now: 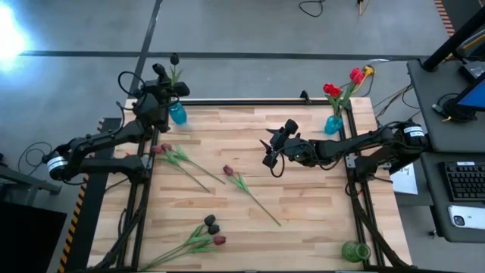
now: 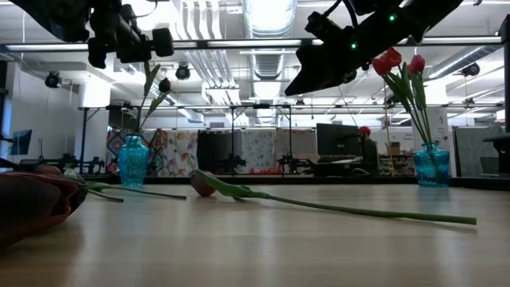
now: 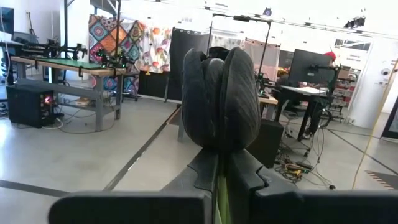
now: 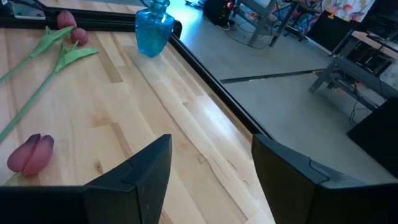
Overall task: Sort flowers into vase by color
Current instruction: Put the black tulip into the left blue vase
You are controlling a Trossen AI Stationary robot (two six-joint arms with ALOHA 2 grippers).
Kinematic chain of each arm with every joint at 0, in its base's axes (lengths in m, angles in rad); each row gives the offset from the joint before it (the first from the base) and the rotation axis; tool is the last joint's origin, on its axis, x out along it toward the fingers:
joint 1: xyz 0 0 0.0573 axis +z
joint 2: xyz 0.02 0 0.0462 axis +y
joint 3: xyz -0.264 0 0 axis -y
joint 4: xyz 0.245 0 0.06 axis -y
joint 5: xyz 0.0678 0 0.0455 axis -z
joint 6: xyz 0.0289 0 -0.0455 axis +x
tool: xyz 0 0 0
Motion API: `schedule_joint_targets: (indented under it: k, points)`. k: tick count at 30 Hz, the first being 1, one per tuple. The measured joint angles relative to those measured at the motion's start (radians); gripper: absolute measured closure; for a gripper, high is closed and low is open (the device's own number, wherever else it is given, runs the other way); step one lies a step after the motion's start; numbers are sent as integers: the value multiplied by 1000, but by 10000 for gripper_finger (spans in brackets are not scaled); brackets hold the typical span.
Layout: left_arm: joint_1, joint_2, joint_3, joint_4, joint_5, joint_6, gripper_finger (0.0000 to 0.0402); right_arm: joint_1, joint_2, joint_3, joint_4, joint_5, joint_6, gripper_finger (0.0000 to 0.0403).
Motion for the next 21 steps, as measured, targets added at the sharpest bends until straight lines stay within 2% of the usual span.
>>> schedule_joint_targets:
  k: [13,21]
  points:
    - [1,0,-2,-113,3,-65,402,0,0,0,0,0,0,188]
    - [23,61,-2,-117,-32,-66,402,0,0,0,0,-1,6,188]
